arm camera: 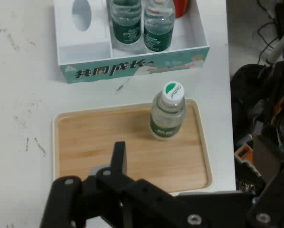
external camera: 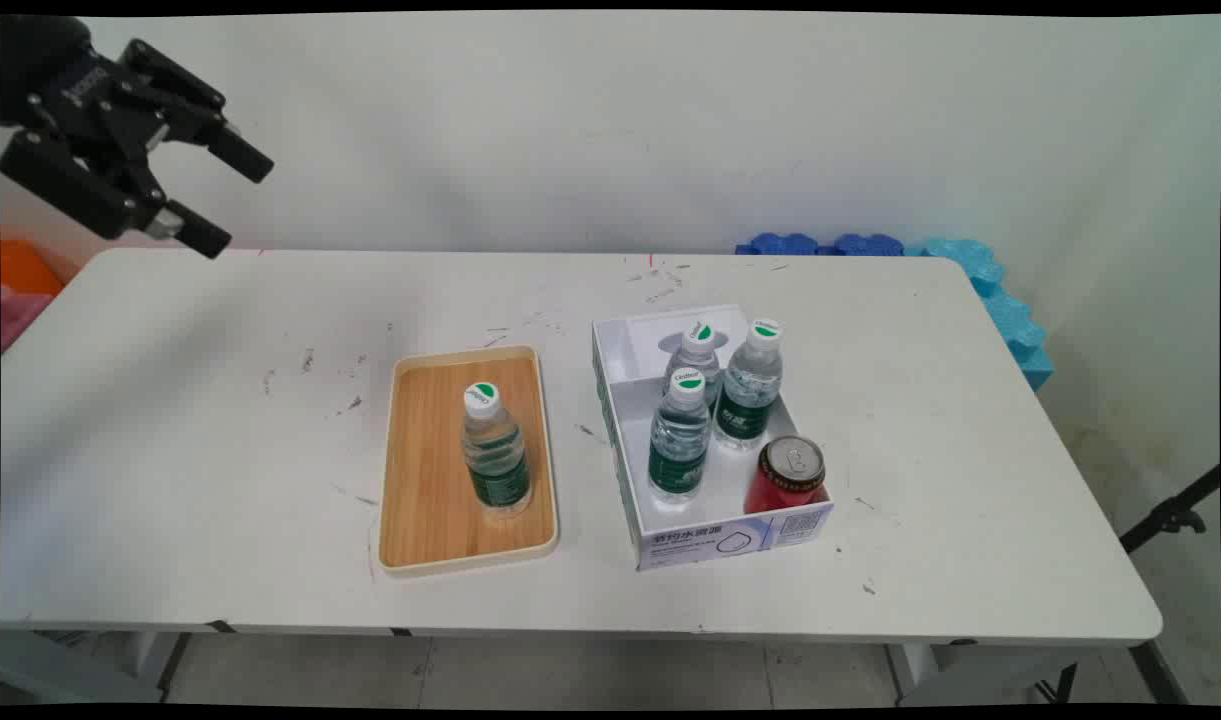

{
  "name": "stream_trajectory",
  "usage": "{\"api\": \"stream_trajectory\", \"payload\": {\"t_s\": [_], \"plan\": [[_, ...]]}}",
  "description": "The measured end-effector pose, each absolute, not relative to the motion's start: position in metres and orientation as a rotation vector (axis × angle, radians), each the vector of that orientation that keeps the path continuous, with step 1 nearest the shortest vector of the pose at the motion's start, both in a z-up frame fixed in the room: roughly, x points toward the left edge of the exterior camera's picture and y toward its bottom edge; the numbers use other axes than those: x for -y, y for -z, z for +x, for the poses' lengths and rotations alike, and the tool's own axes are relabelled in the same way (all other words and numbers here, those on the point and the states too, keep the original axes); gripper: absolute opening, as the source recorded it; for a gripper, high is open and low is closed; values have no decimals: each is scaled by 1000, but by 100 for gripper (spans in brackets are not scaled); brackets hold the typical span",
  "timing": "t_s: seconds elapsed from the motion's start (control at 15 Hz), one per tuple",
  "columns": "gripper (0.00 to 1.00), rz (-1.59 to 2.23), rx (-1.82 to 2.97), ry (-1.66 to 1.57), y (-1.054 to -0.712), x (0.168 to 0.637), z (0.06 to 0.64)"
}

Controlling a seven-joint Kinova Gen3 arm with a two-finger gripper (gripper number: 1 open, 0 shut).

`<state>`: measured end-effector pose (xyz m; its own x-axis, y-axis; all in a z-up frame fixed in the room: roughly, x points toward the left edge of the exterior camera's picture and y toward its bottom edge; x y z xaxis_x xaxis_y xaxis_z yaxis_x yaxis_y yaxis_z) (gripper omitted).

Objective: Pick up the green bottle from the white box

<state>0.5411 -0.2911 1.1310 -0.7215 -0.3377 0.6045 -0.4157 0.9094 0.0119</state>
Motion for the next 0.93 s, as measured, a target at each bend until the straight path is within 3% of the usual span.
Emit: {"api": "stream_trajectory", "payload": {"t_s": [0.47,0.93], "plan": [[100,684,2365,-209,-1127,301,508],[100,747,2355,-197,-1079,315,441]]}}
